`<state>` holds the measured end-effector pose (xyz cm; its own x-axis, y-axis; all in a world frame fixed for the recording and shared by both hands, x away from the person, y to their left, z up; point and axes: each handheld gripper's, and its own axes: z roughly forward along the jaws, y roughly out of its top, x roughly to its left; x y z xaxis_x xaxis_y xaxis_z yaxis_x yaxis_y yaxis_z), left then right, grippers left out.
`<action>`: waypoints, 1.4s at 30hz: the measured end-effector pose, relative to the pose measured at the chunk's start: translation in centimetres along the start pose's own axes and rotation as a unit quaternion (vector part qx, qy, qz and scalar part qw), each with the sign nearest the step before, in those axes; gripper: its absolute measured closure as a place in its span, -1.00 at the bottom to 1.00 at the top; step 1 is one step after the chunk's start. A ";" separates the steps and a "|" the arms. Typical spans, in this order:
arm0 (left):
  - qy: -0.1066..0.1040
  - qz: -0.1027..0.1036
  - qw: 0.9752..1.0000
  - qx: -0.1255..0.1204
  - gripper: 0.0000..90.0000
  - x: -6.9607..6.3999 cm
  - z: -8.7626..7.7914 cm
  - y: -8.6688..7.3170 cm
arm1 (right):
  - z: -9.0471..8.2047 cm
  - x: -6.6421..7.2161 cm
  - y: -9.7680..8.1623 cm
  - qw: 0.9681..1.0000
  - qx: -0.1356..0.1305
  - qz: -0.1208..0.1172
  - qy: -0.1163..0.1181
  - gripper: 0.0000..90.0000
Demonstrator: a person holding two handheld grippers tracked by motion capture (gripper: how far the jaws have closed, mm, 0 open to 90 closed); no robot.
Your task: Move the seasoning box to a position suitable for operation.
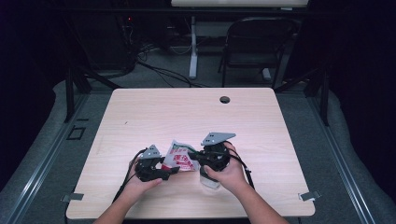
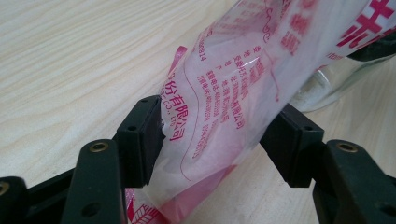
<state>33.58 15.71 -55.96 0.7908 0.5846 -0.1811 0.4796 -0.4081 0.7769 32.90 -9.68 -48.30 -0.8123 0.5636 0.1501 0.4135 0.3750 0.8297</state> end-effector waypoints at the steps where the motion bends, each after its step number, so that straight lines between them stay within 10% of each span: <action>1: 0.001 0.002 1.000 0.002 -0.12 0.0 0.1 0.0 | 0.0 0.0 0.0 1.000 0.000 0.002 0.001 1.00; 42: 0.014 0.030 0.999 0.015 -0.47 0.1 1.7 -0.9 | -0.4 0.2 -1.0 1.000 -0.003 0.002 0.004 1.00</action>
<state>33.87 14.99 -57.71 0.8072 0.5785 -0.1173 0.4436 -0.4633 0.7672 32.13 -10.22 -48.93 -0.8136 0.5594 0.1585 0.4147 0.3672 0.8326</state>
